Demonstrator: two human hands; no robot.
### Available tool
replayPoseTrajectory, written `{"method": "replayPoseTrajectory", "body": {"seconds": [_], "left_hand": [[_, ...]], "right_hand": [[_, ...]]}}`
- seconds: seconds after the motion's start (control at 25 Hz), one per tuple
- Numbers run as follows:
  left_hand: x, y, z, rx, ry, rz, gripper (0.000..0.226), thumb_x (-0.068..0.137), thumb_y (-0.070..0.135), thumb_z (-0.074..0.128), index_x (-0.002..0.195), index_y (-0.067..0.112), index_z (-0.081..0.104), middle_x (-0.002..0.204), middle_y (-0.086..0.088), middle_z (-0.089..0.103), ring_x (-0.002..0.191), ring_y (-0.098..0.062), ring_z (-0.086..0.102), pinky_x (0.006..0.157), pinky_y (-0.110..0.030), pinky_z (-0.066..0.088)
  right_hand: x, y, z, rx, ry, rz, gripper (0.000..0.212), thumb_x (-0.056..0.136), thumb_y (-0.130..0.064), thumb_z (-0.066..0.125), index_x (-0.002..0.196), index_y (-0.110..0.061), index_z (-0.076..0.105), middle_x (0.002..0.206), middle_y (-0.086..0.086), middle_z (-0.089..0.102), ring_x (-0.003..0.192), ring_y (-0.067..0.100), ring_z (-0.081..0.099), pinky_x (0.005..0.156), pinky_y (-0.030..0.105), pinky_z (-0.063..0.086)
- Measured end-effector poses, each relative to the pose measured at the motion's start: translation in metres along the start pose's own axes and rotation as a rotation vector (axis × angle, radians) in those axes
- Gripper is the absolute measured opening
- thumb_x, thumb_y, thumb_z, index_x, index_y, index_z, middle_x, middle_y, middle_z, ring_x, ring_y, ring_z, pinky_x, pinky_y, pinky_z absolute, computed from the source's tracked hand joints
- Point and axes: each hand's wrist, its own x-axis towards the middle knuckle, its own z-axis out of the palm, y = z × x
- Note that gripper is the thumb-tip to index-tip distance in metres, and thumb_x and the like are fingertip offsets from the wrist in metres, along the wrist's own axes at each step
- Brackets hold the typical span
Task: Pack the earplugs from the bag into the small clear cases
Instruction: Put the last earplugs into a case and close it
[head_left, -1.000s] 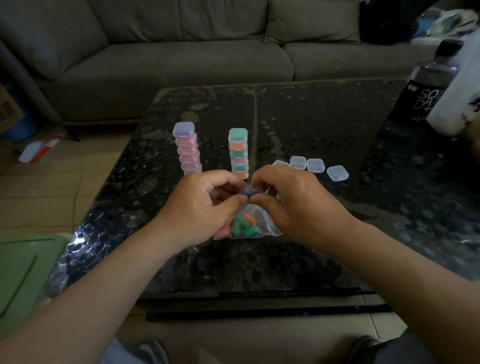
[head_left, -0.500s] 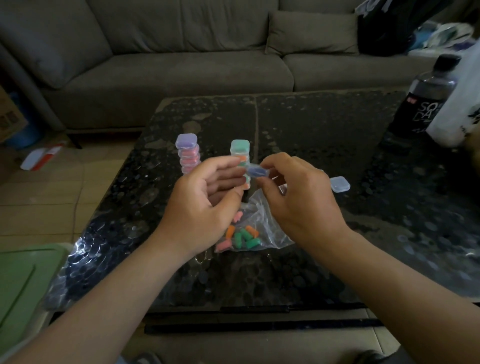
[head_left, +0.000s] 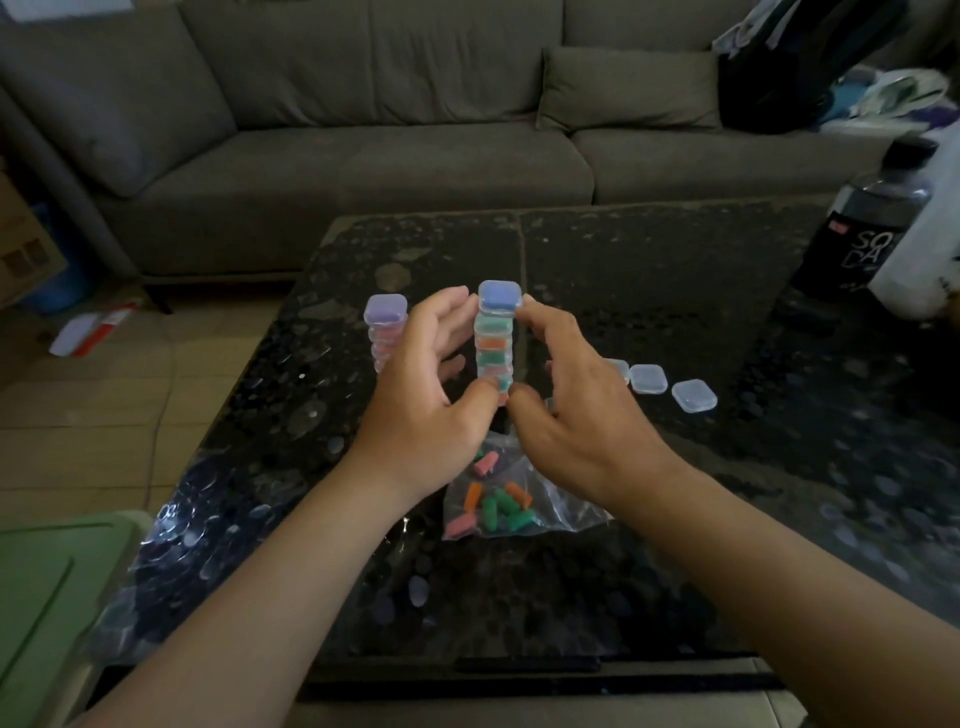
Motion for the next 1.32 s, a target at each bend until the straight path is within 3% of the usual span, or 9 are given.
{"method": "replayPoseTrajectory", "body": {"seconds": [0.16, 0.32, 0.4, 0.48, 0.6, 0.8, 1.08, 1.16, 1.32], "left_hand": [[0.008, -0.005, 0.002, 0.038, 0.010, -0.015, 0.063, 0.093, 0.006, 0.067, 0.137, 0.040, 0.038, 0.134, 0.028, 0.051, 0.128, 0.015, 0.047, 0.116, -0.027, 0.039], [0.014, -0.008, 0.000, 0.038, 0.032, -0.041, 0.064, 0.092, 0.003, 0.068, 0.140, 0.034, 0.040, 0.136, 0.024, 0.051, 0.128, 0.009, 0.049, 0.117, -0.029, 0.039], [0.015, -0.009, -0.001, 0.035, 0.034, -0.049, 0.064, 0.092, 0.002, 0.068, 0.142, 0.032, 0.041, 0.140, 0.019, 0.051, 0.134, 0.002, 0.049, 0.118, -0.033, 0.040], [0.016, -0.010, 0.000, 0.049, 0.031, -0.044, 0.063, 0.091, 0.003, 0.068, 0.139, 0.034, 0.041, 0.140, 0.019, 0.051, 0.137, 0.000, 0.048, 0.119, -0.035, 0.040], [0.016, -0.011, 0.001, 0.066, 0.035, -0.041, 0.061, 0.091, 0.003, 0.069, 0.135, 0.036, 0.042, 0.138, 0.020, 0.052, 0.136, 0.000, 0.050, 0.119, -0.036, 0.040], [0.016, -0.012, 0.001, 0.066, 0.038, -0.051, 0.060, 0.091, 0.001, 0.068, 0.133, 0.035, 0.043, 0.135, 0.020, 0.053, 0.132, 0.002, 0.052, 0.116, -0.029, 0.041], [0.017, -0.013, 0.000, 0.057, 0.037, -0.065, 0.059, 0.091, 0.000, 0.068, 0.135, 0.031, 0.045, 0.138, 0.016, 0.053, 0.130, 0.002, 0.052, 0.107, -0.013, 0.043], [0.017, -0.013, 0.000, 0.047, 0.042, -0.062, 0.059, 0.090, -0.001, 0.068, 0.134, 0.030, 0.045, 0.137, 0.015, 0.054, 0.129, 0.003, 0.053, 0.106, -0.010, 0.043], [0.018, -0.015, 0.000, 0.051, 0.051, -0.064, 0.060, 0.091, -0.001, 0.068, 0.141, 0.025, 0.046, 0.144, 0.009, 0.054, 0.134, -0.001, 0.052, 0.110, -0.018, 0.043]], "right_hand": [[0.008, 0.003, 0.002, 0.015, 0.021, -0.007, 0.053, 0.096, -0.016, 0.055, 0.145, -0.027, 0.037, 0.127, -0.015, 0.053, 0.109, 0.001, 0.055, 0.083, 0.012, 0.042], [0.011, 0.008, 0.007, -0.018, -0.011, -0.005, 0.058, 0.096, -0.016, 0.055, 0.150, -0.022, 0.034, 0.139, -0.008, 0.051, 0.112, 0.005, 0.055, 0.085, 0.015, 0.041], [0.012, 0.009, 0.007, -0.043, -0.020, -0.011, 0.059, 0.096, -0.016, 0.055, 0.150, -0.021, 0.033, 0.145, -0.007, 0.047, 0.119, -0.002, 0.047, 0.090, 0.007, 0.036], [0.013, 0.010, 0.007, -0.048, -0.017, -0.021, 0.057, 0.096, -0.014, 0.056, 0.148, -0.021, 0.035, 0.144, -0.009, 0.045, 0.114, -0.014, 0.036, 0.086, -0.004, 0.031], [0.014, 0.011, 0.006, -0.060, -0.013, -0.018, 0.056, 0.096, -0.014, 0.056, 0.148, -0.021, 0.035, 0.147, -0.007, 0.044, 0.112, -0.017, 0.032, 0.083, -0.009, 0.027], [0.013, 0.014, 0.008, -0.076, -0.028, -0.014, 0.061, 0.097, -0.016, 0.056, 0.152, -0.021, 0.031, 0.157, -0.005, 0.038, 0.137, 0.003, 0.038, 0.097, 0.004, 0.025], [0.014, 0.015, 0.010, -0.064, -0.012, -0.047, 0.057, 0.096, -0.013, 0.057, 0.148, -0.022, 0.035, 0.140, -0.007, 0.049, 0.114, -0.008, 0.045, 0.086, -0.001, 0.037], [0.014, 0.016, 0.010, -0.074, -0.012, -0.041, 0.056, 0.096, -0.014, 0.057, 0.147, -0.020, 0.035, 0.147, -0.004, 0.047, 0.119, -0.005, 0.046, 0.090, 0.003, 0.038], [0.014, 0.016, 0.011, -0.087, -0.010, -0.024, 0.056, 0.096, -0.016, 0.057, 0.148, -0.018, 0.035, 0.151, 0.001, 0.045, 0.131, 0.010, 0.049, 0.096, 0.015, 0.037]]}}
